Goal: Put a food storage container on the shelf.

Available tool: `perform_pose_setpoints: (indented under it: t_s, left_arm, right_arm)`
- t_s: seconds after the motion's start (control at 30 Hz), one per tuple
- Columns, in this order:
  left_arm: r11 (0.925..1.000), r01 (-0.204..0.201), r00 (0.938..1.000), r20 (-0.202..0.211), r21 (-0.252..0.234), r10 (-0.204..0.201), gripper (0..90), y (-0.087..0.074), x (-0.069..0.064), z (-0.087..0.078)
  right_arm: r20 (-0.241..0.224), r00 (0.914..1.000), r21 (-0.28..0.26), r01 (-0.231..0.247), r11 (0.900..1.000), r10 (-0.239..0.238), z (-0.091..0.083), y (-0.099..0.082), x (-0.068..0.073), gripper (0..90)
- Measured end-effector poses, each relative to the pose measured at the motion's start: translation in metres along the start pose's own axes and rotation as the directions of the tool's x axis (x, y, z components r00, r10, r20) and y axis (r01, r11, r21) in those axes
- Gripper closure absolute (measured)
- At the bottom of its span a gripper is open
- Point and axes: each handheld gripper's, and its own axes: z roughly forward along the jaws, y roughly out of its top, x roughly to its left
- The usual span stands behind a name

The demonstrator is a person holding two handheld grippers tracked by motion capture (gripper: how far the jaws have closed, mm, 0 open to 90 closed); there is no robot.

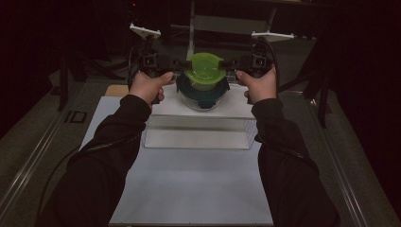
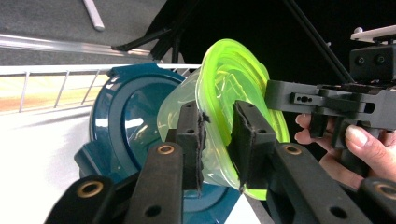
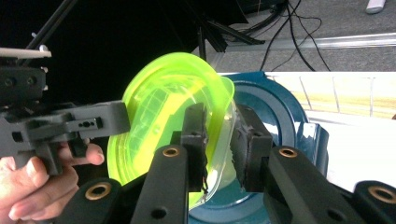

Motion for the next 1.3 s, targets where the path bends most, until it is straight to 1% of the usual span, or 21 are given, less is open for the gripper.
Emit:
perform_pose_setpoints:
  t_s: [0.1, 0.17, 0.23, 0.3, 0.33, 0.43, 0.6, 0.63, 0.7, 0.8, 0.87, 0.93, 0.97, 1.0, 1.03, 1.1, 1.17, 1.2, 1.23, 1.27, 1.3]
  left_arm:
    - [0.9998, 0.013, 0.9999, -0.005, -0.017, -0.013, 68.9, 0.0, 0.005, 0.002]
    - [0.9996, 0.021, 0.9998, -0.003, -0.02, -0.021, 66.2, 0.0, 0.006, 0.004]
    - [0.9997, 0.009, 0.9999, -0.009, -0.022, -0.009, 65.5, 0.001, 0.006, 0.005]
    - [0.9996, 0.014, 0.9998, -0.014, -0.026, -0.014, 64.8, 0.001, 0.006, 0.006]
    - [0.9996, 0.012, 0.9998, -0.017, -0.024, -0.012, 63.8, 0.002, 0.006, 0.006]
    - [0.9996, 0.012, 0.9997, -0.021, -0.024, -0.013, 61.0, 0.002, 0.006, 0.007]
    - [0.9996, 0.006, 0.9999, -0.014, -0.027, -0.006, 53.2, 0.001, 0.005, 0.008]
    - [0.9997, -0.004, 0.9998, -0.02, -0.024, 0.004, 50.6, 0.001, 0.004, 0.008]
    - [0.9994, -0.005, 0.9999, -0.016, -0.033, 0.005, 47.2, 0.0, 0.002, 0.006]
    - [0.9993, -0.009, 0.9998, -0.019, -0.037, 0.009, 44.0, 0.001, 0.001, 0.001]
    - [0.9988, -0.005, 1.0, -0.006, -0.049, 0.005, 40.6, 0.001, 0.0, -0.003]
    - [0.9975, -0.034, 0.9992, 0.02, -0.062, 0.036, 37.5, -0.001, -0.001, -0.008]
    - [0.9957, -0.059, 0.9966, 0.052, -0.072, 0.063, 33.3, -0.004, -0.003, -0.012]
    - [0.9957, -0.059, 0.9966, 0.052, -0.072, 0.063, 33.3, -0.004, -0.003, -0.012]
    - [0.9942, -0.077, 0.9952, 0.055, -0.076, 0.081, 33.2, -0.005, -0.005, -0.014]
    - [0.9922, -0.093, 0.993, 0.066, -0.084, 0.098, 31.4, -0.008, -0.009, -0.017]
    - [0.9895, -0.122, 0.9896, 0.067, -0.078, 0.127, 21.6, -0.01, -0.013, -0.02]
    - [0.9884, -0.132, 0.9885, 0.064, -0.075, 0.136, 16.2, -0.012, -0.014, -0.021]
    - [0.9865, -0.147, 0.9863, 0.065, -0.072, 0.152, 12.3, -0.014, -0.016, -0.021]
    - [0.9823, -0.174, 0.9822, 0.061, -0.07, 0.178, 7.8, -0.019, -0.018, -0.022]
    - [0.9801, -0.185, 0.9799, 0.063, -0.073, 0.189, 0.0, -0.021, -0.019, -0.023]
  right_arm:
    - [-0.006, 0.9998, -0.001, -0.017, 0.9999, 0.017, 0.003, 0.003, -0.003, 74.3]
    - [0.001, 0.9997, 0.001, -0.024, 0.9997, 0.024, 0.006, 0.005, -0.004, 74.1]
    - [0.011, 0.9995, -0.002, -0.03, 0.9996, 0.03, 0.008, 0.007, -0.005, 73.4]
    - [0.016, 0.9994, -0.008, -0.032, 0.9995, 0.032, 0.01, 0.007, -0.007, 72.9]
    - [0.013, 0.9989, -0.014, -0.044, 0.9989, 0.045, 0.011, 0.007, -0.008, 72.5]
    - [0.003, 0.9984, -0.021, -0.057, 0.9982, 0.057, 0.013, 0.009, -0.011, 65.7]
    - [-0.005, 0.9996, -0.027, -0.028, 0.9992, 0.028, 0.012, 0.011, -0.007, 55.5]
    - [-0.003, 0.9998, -0.028, -0.019, 0.9994, 0.019, 0.011, 0.011, -0.005, 52.9]
    - [0.014, 0.9999, -0.033, 0.008, 0.9994, -0.008, 0.008, 0.012, -0.002, 46.2]
    - [0.018, 0.9997, -0.031, 0.019, 0.9993, -0.019, 0.005, 0.012, -0.002, 43.3]
    - [0.016, 0.9993, -0.029, 0.034, 0.999, -0.034, 0.002, 0.01, -0.001, 39.4]
    - [0.005, 0.999, -0.027, 0.044, 0.9987, -0.044, 0.0, 0.008, 0.001, 37.7]
    - [0.002, 0.998, -0.032, 0.063, 0.9975, -0.063, -0.003, 0.005, 0.003, 35.4]
    - [0.002, 0.998, -0.032, 0.063, 0.9975, -0.063, -0.003, 0.005, 0.003, 35.4]
    - [0.002, 0.9975, -0.036, 0.07, 0.9969, -0.07, -0.005, 0.003, 0.006, 32.6]
    - [0.01, 0.9969, -0.039, 0.079, 0.9961, -0.079, -0.006, 0.002, 0.006, 30.5]
    - [0.002, 0.996, -0.048, 0.089, 0.9949, -0.089, -0.009, 0.0, 0.008, 25.9]
    - [-0.026, 0.9951, -0.048, 0.094, 0.9944, -0.095, -0.01, -0.001, 0.007, 21.9]
    - [-0.032, 0.9949, -0.054, 0.094, 0.9942, -0.095, -0.012, -0.002, 0.008, 21.9]
    - [-0.029, 0.9937, -0.059, 0.107, 0.9926, -0.108, -0.013, -0.004, 0.009, 20.4]
    - [-0.04, 0.992, -0.064, 0.117, 0.991, -0.12, -0.016, -0.007, 0.01, 19.0]
